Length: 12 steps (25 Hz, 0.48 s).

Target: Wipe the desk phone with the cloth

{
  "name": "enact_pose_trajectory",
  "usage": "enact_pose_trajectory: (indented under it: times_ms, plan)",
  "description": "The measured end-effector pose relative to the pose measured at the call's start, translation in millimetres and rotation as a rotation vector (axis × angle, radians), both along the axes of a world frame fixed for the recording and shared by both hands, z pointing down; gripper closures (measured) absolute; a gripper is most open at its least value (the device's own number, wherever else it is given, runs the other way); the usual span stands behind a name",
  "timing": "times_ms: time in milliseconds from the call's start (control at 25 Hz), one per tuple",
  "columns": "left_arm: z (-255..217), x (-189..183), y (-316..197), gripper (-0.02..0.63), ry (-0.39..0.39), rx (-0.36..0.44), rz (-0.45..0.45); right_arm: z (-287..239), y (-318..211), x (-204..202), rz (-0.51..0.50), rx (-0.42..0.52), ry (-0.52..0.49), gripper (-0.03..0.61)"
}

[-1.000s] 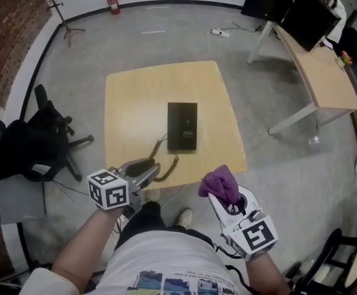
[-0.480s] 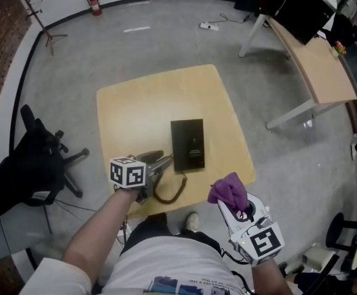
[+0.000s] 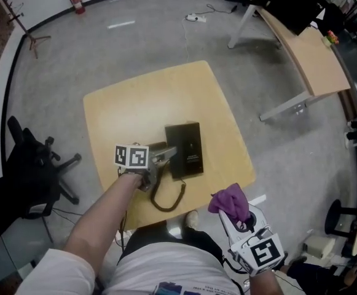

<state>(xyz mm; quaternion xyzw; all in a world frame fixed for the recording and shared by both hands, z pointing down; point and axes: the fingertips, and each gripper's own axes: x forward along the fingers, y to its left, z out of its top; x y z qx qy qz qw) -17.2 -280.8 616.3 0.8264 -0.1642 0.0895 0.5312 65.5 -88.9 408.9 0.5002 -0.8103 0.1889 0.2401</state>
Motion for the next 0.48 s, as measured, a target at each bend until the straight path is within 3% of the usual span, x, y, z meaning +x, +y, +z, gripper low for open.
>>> enact_pose_trajectory:
  times_ms: [160,240,320,480]
  plan:
    - [-2,17,-1,0.322,0.122,-0.089,0.029,-1,5,4,0.034,-0.012,-0.005,0.468]
    - [-4,22,-2,0.359,0.159,-0.104,0.04,0,8,6,0.049,-0.018,-0.005,0.468]
    - [-4,26,-1,0.42,0.181,-0.112,0.049,2,12,10,0.067,-0.024,-0.009,0.468]
    - [-4,29,0,0.421,0.183,-0.097,0.064,6,19,15,0.085,-0.028,-0.005,0.468]
